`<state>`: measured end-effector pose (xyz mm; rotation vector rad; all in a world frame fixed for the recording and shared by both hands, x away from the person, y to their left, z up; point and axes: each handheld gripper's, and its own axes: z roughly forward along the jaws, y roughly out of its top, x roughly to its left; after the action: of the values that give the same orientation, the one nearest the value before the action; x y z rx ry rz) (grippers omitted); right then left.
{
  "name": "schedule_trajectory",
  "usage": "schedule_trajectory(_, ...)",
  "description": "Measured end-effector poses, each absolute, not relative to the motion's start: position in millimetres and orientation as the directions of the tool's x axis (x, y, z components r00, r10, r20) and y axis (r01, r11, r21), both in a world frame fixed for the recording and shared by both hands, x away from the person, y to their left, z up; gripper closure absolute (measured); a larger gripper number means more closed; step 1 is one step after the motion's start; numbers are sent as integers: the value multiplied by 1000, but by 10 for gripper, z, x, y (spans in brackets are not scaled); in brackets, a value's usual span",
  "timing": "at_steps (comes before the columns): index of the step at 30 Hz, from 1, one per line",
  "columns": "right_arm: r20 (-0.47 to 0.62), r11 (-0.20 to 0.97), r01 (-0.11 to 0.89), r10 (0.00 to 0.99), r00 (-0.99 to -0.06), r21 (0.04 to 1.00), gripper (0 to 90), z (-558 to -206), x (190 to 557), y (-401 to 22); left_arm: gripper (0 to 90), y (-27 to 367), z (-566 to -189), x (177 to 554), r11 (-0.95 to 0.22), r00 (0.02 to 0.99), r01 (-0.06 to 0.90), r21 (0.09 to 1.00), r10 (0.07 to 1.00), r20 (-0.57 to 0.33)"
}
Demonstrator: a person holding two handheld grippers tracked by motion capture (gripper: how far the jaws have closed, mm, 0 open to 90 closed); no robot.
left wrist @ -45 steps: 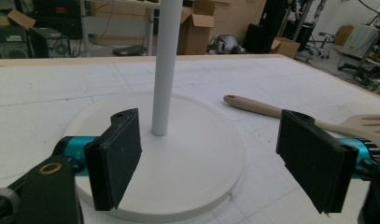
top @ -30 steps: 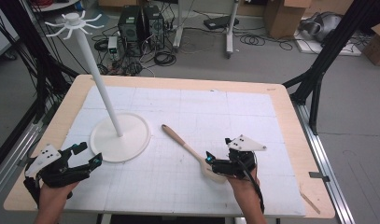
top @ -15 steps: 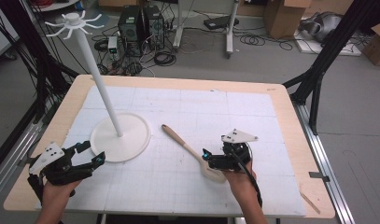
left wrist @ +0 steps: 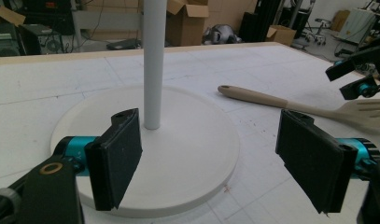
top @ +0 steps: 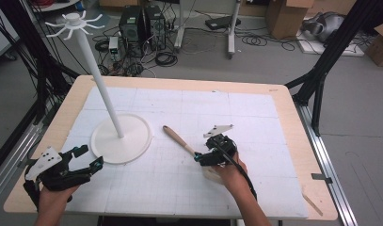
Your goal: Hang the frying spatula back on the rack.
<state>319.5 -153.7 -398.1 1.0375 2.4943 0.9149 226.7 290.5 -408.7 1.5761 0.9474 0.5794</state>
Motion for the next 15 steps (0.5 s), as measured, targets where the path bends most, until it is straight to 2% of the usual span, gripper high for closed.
schedule_trajectory(6, -11, 582, 566, 703, -711, 584, 317, -4103, 3291, -1442, 229, 2911, -4090, 2278, -23, 554, 262, 965, 822, -131)
schedule_trajectory(8, -2, 594, 578, 698, -716, 559, 369, -4146, 3314, -1415, 229, 2917, -4091, 2282, -22, 553, 261, 965, 823, -131)
schedule_trajectory(15, -26, 637, 569, 677, -735, 520, 454, -4195, 3319, -1357, 230, 2911, -4090, 2285, -22, 554, 263, 964, 822, -133)
